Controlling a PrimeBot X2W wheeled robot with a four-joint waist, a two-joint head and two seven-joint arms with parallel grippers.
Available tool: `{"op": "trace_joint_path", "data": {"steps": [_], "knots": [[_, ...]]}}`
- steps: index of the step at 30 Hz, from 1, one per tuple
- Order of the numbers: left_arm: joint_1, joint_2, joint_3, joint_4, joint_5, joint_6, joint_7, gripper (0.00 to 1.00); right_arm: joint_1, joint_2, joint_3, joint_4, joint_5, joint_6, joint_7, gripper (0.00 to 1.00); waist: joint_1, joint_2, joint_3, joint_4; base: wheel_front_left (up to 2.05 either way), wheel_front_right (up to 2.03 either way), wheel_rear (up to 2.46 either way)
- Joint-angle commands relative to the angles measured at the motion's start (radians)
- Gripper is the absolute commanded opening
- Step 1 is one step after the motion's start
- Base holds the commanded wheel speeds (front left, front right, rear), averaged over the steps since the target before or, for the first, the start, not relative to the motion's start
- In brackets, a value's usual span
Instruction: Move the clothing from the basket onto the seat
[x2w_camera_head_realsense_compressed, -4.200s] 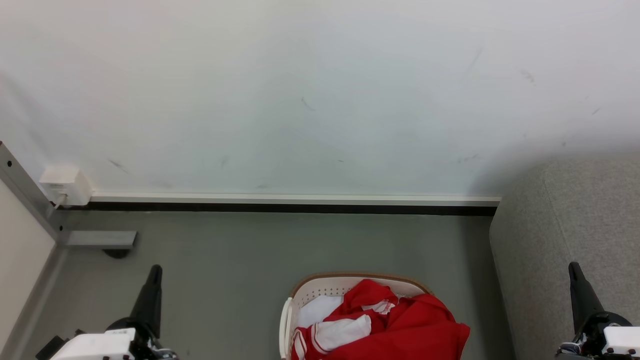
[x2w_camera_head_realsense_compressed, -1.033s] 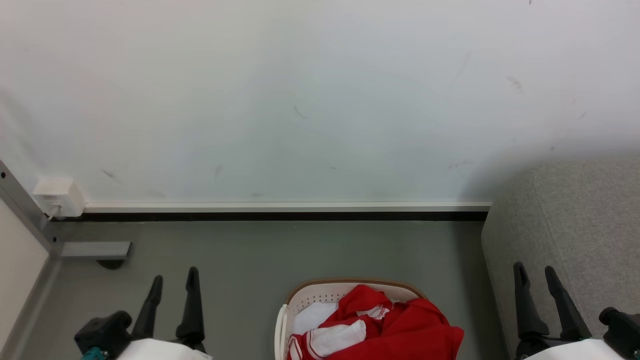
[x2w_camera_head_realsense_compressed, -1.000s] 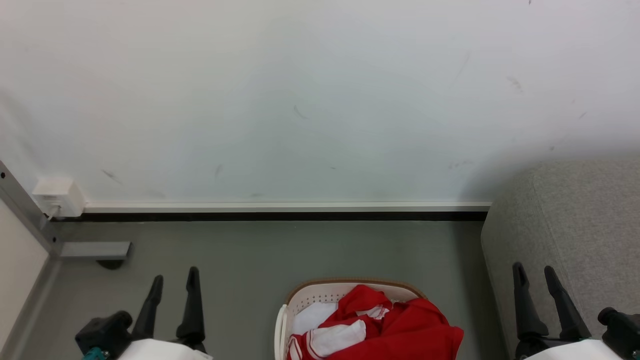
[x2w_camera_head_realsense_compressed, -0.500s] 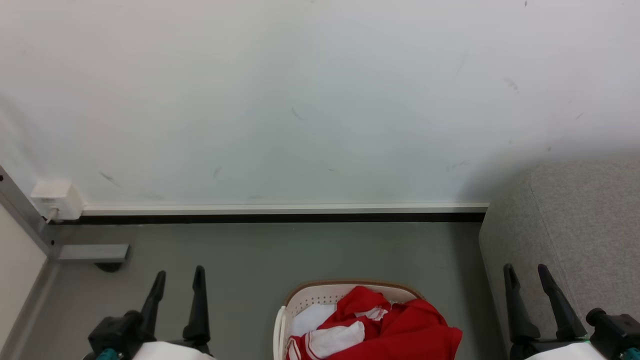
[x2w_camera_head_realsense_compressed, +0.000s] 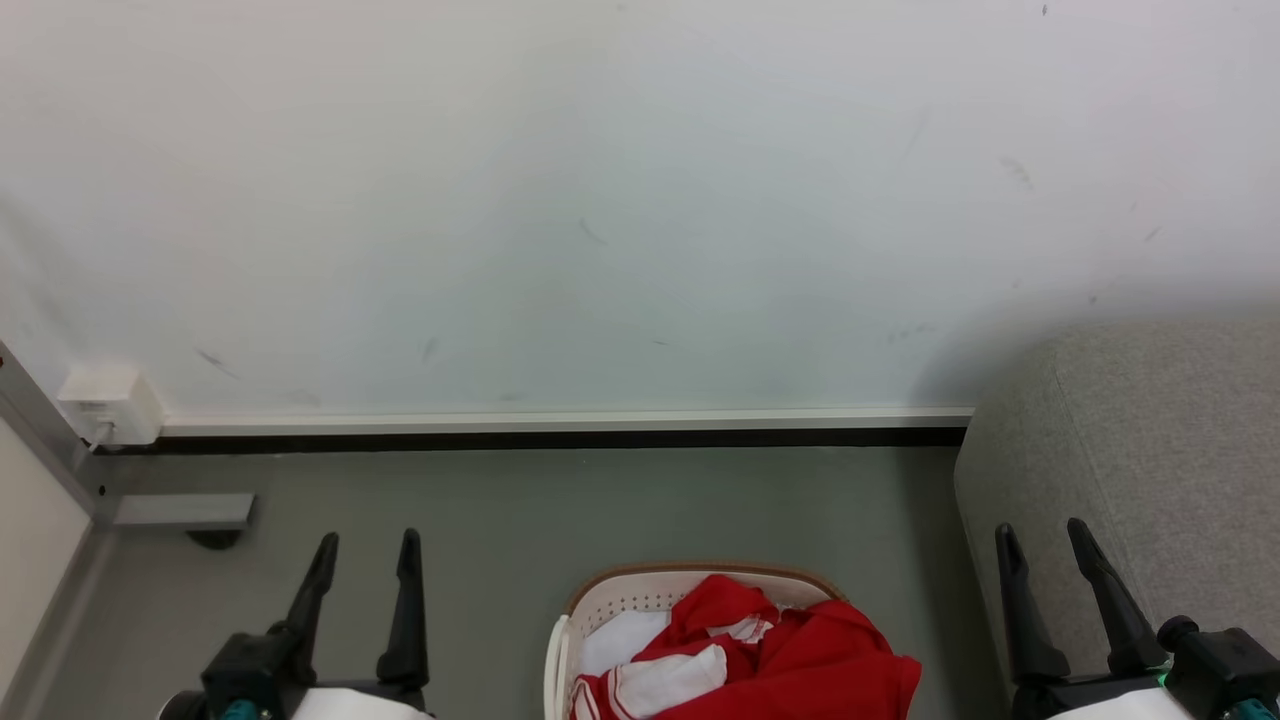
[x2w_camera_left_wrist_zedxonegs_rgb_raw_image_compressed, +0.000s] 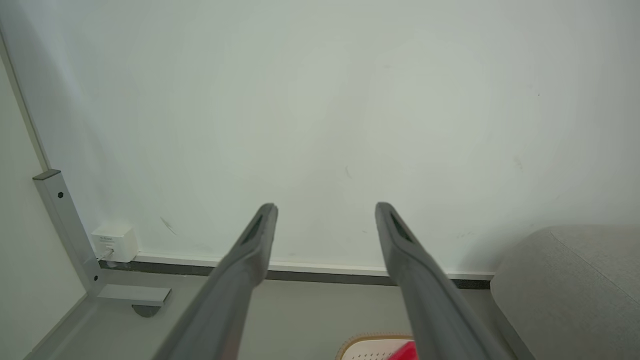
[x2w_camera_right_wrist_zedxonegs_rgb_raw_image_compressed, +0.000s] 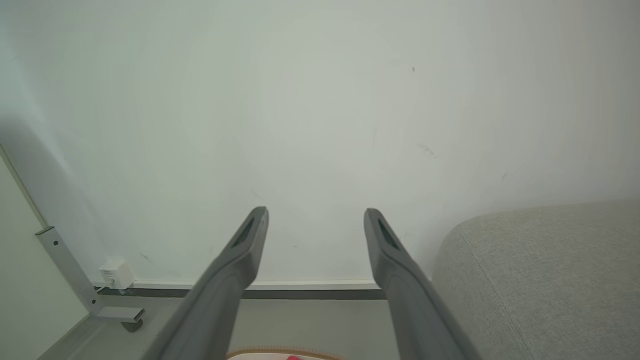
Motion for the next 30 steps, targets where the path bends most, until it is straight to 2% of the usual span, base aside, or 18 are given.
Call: {"op": "trace_joint_path", "data": {"steps": [1,14,30], "knots": [[0.009,0.005,-0.002,-0.004,0.029,0.005,-0.015,1.00,0.008,-0.003,0.003,-0.010,-0.021,-0.002,-0.008,1.00,0.0000,0.0000,-0.001,-0.001,0.00,0.00,0.00],[0.012,0.002,-0.009,-0.008,0.122,0.002,-0.034,1.00,0.018,-0.003,0.008,-0.015,-0.094,-0.002,-0.033,1.00,0.0000,0.0000,-0.005,-0.006,0.00,0.00,0.00],[0.012,-0.001,-0.001,0.001,0.098,-0.006,-0.033,1.00,0.013,-0.007,0.012,-0.010,-0.074,-0.002,-0.031,1.00,0.0000,0.0000,-0.010,-0.008,0.00,0.00,0.00]]}}
